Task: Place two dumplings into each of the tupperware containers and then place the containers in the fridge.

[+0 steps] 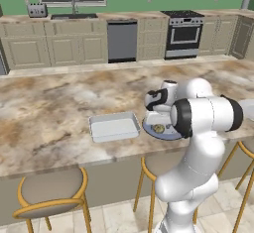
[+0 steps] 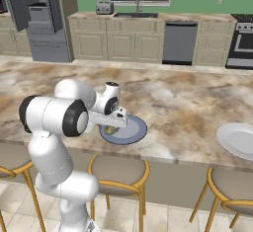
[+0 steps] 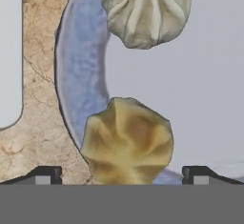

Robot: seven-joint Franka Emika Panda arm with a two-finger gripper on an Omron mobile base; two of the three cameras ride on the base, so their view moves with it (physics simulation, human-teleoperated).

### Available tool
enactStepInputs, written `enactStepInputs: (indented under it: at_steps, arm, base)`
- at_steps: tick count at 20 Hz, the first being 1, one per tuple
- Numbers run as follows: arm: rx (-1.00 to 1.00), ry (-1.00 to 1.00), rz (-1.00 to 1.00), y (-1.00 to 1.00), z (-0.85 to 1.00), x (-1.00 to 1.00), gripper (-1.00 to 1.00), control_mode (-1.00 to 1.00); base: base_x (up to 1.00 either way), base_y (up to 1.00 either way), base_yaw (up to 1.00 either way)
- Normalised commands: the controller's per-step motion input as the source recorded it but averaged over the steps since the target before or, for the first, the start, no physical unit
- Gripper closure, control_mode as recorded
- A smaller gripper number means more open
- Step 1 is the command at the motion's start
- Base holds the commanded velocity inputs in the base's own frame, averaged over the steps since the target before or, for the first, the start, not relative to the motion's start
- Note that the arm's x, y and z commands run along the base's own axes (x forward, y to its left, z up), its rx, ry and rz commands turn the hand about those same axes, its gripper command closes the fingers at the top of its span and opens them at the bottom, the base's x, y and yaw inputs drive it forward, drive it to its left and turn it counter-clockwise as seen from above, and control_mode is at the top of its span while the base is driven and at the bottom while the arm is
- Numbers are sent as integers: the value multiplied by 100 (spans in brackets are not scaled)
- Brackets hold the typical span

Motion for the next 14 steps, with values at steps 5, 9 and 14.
enactStepInputs:
  at_steps: [5,9,14]
  arm:
    - [0,0,0,0,-15,22,-100,-100]
    - [0,0,0,0,-18,23,-100,-100]
    - [0,3,0,0,-28,0,100,-100]
  base:
    - [0,0,0]
    - [0,0,0]
    - [0,0,0]
